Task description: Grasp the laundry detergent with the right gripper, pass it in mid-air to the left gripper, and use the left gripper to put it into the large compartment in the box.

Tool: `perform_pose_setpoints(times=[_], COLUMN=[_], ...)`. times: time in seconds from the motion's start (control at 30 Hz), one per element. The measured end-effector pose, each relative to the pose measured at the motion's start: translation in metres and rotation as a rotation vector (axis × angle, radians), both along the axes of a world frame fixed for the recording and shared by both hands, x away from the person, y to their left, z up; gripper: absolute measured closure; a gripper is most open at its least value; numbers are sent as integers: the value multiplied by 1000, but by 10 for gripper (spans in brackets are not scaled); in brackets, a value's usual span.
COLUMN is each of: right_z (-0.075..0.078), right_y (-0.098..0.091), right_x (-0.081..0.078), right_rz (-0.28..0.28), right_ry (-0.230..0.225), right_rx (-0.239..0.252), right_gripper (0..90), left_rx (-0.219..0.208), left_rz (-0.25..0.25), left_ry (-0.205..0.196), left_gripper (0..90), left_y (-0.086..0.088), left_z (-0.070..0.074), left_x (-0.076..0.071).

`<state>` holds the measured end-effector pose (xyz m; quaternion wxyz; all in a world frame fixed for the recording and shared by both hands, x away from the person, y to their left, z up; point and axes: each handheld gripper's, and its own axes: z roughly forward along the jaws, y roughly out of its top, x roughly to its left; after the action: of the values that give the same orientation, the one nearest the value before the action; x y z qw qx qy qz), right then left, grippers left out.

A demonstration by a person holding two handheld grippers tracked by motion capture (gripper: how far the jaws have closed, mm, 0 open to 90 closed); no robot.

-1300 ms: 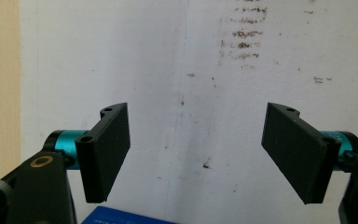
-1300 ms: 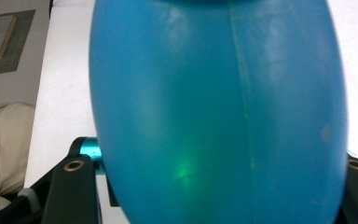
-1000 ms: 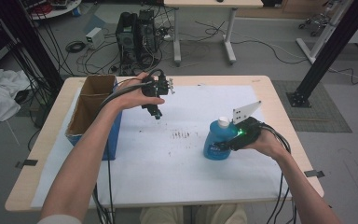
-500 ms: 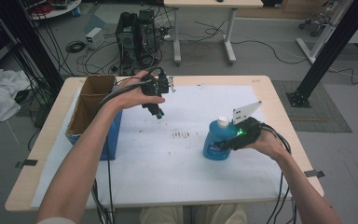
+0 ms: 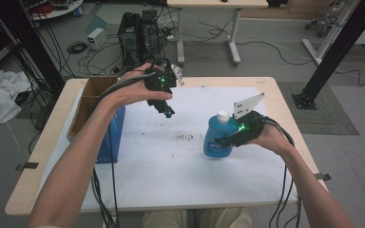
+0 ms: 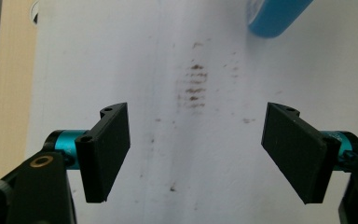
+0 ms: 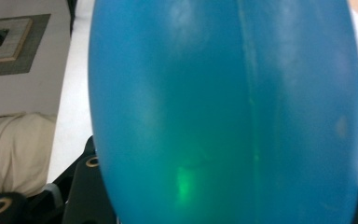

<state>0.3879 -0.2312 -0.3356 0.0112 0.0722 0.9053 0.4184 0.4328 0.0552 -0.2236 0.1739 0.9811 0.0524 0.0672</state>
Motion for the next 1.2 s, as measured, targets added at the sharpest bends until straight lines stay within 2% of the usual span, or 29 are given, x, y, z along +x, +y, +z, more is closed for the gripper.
perform_pose_setpoints(times=[0.03, 0.07, 0.1, 0.13, 0.17, 0.2, 0.23, 0.27, 0.3, 0.33, 0.37, 0.4, 0.43, 0.47, 0.53, 0.57, 0.67, 0.77, 0.8, 0.87, 0.9, 0.93, 0.97, 1.0, 1.03, 1.07, 1.13, 1.17, 1.2], right_z=[10, 10, 1, -27, -27, 19, 20, 20, -26, 22, 6, 30, 30, 36, 34, 34, 38, 39, 38, 39, 38, 31, 36, 37, 39, 37, 36, 36, 36], right_y=[7, 7, 1, -12, -12, 14, 15, 15, -12, 17, 4, 25, 25, 33, 29, 29, 39, 45, 48, 44, 49, 26, 51, 50, 45, 50, 51, 51, 51], right_x=[1, 1, 0, -1, -1, 4, 4, 4, -1, 4, 1, 6, 6, 7, 7, 7, 10, 10, 11, 10, 11, 6, 12, 11, 10, 11, 12, 12, 12], right_rz=[17, 17, 1, -46, -46, 38, 43, 43, -46, 45, 9, 59, 59, 74, 71, 71, 77, 91, 102, 88, 94, 62, 95, 93, 90, 94, 95, 95, 101], right_ry=[-1, -1, 0, 15, 15, -4, -7, -7, 12, -6, -2, -18, -17, -21, -16, -16, -15, -17, -15, -16, -12, -18, -16, -15, -17, -15, -14, -15, -18], right_rx=[2, 2, 0, 0, 0, 0, -2, -2, -3, -4, 3, -7, -7, -10, -11, -11, -7, -9, -6, -11, -10, -8, -6, -7, -10, -8, -6, -6, -10], right_gripper=[435, 435, 435, 434, 434, 435, 434, 434, 435, 434, 434, 434, 434, 434, 434, 434, 434, 434, 435, 435, 435, 436, 436, 436, 437, 437, 437, 438, 438], left_rx=[43, 43, 103, 103, -36, -30, 101, 101, -42, -59, -70, -70, -61, -61, -64, -57, -49, -40, -47, -43, -68, -40, -48, -47, -52, -39, -38, -40, -47], left_rz=[51, 51, 58, 58, -47, -36, 60, 60, -61, -73, -87, -87, -113, -113, -100, -120, -129, -134, -129, -135, -87, -132, -135, -130, -135, -131, -131, -125, -132], left_ry=[-31, -31, -39, -39, 25, 24, -40, -40, 23, 17, 5, 5, 0, 0, 0, 1, 8, 20, 6, 23, 4, 45, 37, 7, 37, 45, 44, 50, 40], left_gripper=[237, 237, 237, 237, 237, 237, 237, 237, 237, 237, 237, 237, 237, 237, 237, 237, 237, 237, 237, 237, 237, 237, 237, 237, 237, 237, 237, 237, 237], left_y=[12, 12, 13, 13, -10, -7, 14, 14, -13, -17, -23, -23, -33, -33, -28, -36, -50, -54, -49, -55, -23, -62, -59, -49, -59, -63, -63, -65, -61], left_z=[-18, -18, -43, -43, 12, 9, -42, -42, 16, 22, 29, 29, 32, 32, 32, 31, 26, 24, 27, 23, 30, 16, 20, 27, 20, 13, 15, 11, 17], left_x=[16, 16, 26, 26, -12, -9, 26, 26, -17, -22, -28, -28, -34, -34, -31, -35, -38, -39, -38, -39, -28, -41, -41, -38, -41, -41, -41, -41, -41])
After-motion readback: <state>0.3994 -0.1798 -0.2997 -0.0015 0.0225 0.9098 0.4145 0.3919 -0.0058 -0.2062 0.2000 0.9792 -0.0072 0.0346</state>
